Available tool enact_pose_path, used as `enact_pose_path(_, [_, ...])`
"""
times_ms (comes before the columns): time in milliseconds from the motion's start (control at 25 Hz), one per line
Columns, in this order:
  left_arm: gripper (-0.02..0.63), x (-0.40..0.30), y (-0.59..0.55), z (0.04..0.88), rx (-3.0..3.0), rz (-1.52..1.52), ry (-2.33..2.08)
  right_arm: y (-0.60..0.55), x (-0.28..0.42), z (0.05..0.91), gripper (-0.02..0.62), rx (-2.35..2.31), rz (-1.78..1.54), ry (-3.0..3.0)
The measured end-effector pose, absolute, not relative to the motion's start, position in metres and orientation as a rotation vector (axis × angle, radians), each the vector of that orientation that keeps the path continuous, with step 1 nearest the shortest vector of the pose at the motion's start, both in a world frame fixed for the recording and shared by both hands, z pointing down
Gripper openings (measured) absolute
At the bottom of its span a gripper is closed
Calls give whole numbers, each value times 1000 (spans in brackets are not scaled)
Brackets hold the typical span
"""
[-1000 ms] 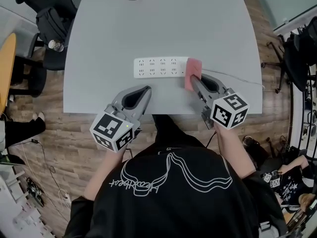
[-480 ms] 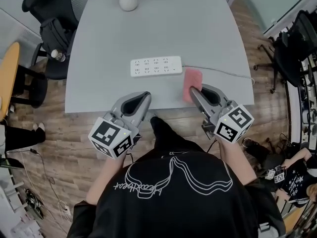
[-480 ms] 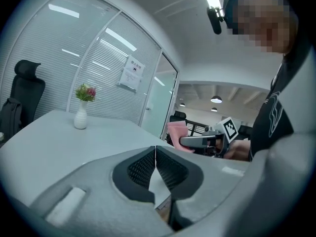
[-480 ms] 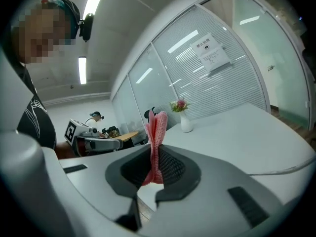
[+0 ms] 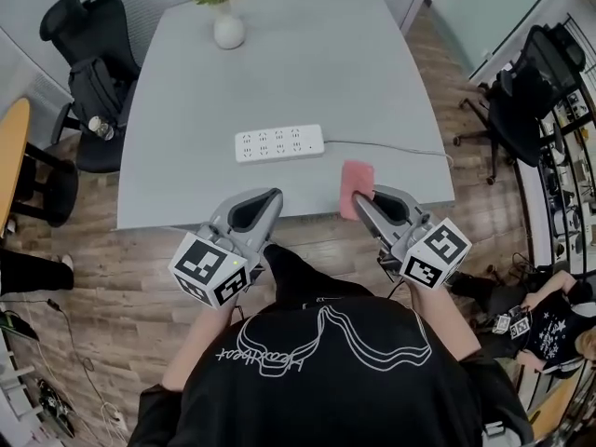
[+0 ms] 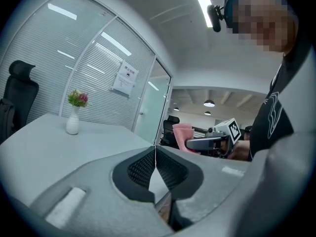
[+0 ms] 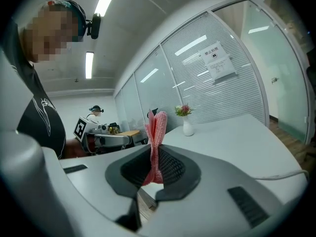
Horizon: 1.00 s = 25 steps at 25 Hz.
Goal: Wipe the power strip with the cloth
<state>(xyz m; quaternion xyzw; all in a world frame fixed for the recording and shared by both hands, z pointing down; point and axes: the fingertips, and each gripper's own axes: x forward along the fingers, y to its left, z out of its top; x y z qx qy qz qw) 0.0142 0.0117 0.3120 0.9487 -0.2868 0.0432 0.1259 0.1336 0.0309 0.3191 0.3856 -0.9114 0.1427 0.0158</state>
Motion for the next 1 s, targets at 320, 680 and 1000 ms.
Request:
enact_pose_path(320, [14,20,13,297,2798,116,-828,33,132,305,38,1199,434,-2842])
enact_pose_path(680, [14,17,12,289,2810,136,-847,31,121,298,38,1145,443,-2860])
enact_pose_path(1000, [14,29,18,283,2815,139,-834,34,122,289,38,1126,439,-2867])
